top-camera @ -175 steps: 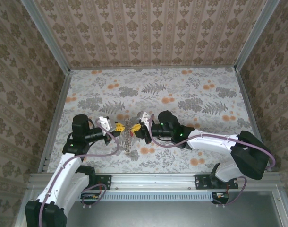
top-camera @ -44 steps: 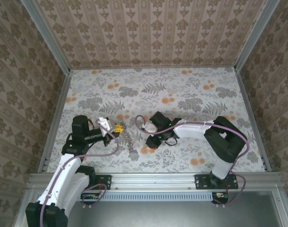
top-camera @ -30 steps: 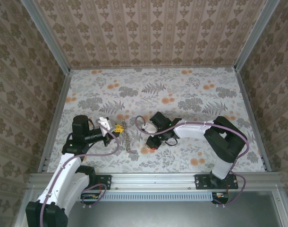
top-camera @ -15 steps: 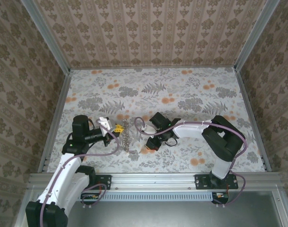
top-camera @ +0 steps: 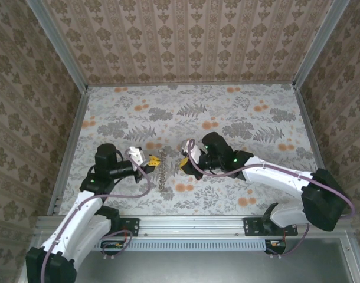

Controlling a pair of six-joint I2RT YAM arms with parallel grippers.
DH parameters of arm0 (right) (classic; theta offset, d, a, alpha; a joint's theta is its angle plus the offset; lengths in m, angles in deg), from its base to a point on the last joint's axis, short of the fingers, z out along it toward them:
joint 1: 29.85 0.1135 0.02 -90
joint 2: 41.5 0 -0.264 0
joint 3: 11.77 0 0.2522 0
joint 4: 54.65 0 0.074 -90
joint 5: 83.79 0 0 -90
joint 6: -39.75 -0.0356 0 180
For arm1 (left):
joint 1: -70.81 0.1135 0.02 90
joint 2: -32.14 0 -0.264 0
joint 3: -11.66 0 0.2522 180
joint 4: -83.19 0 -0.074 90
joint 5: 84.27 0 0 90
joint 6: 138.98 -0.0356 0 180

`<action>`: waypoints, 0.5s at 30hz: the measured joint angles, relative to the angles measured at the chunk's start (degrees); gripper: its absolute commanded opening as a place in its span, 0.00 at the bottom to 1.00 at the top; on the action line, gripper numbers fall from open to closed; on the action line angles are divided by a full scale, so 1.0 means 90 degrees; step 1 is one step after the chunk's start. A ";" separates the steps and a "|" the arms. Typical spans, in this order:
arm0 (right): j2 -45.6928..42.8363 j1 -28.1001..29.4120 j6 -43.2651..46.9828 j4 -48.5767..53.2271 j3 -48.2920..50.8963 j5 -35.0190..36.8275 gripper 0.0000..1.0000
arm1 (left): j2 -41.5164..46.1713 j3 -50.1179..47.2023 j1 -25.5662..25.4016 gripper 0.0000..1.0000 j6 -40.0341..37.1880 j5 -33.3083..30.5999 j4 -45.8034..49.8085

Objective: Put the keys on the keyring

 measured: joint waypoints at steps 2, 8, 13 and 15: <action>-0.0024 0.0070 -0.0131 -0.0316 -0.0005 -0.0002 0.00 | -0.0002 -0.0051 -0.0182 0.00 0.0165 -0.0177 -0.0296; -0.0024 0.0175 -0.0223 -0.0709 -0.0019 -0.0002 0.00 | -0.0141 -0.0148 -0.0573 0.00 0.0372 -0.0670 -0.0755; -0.0027 0.0185 -0.0296 -0.0716 -0.0080 -0.0002 0.00 | -0.0151 -0.0148 -0.0945 0.00 0.0321 -0.1197 -0.0784; -0.0027 0.0185 -0.0340 -0.0716 -0.0117 -0.0002 0.00 | -0.0151 -0.0148 -0.1008 0.00 0.0299 -0.1392 -0.0784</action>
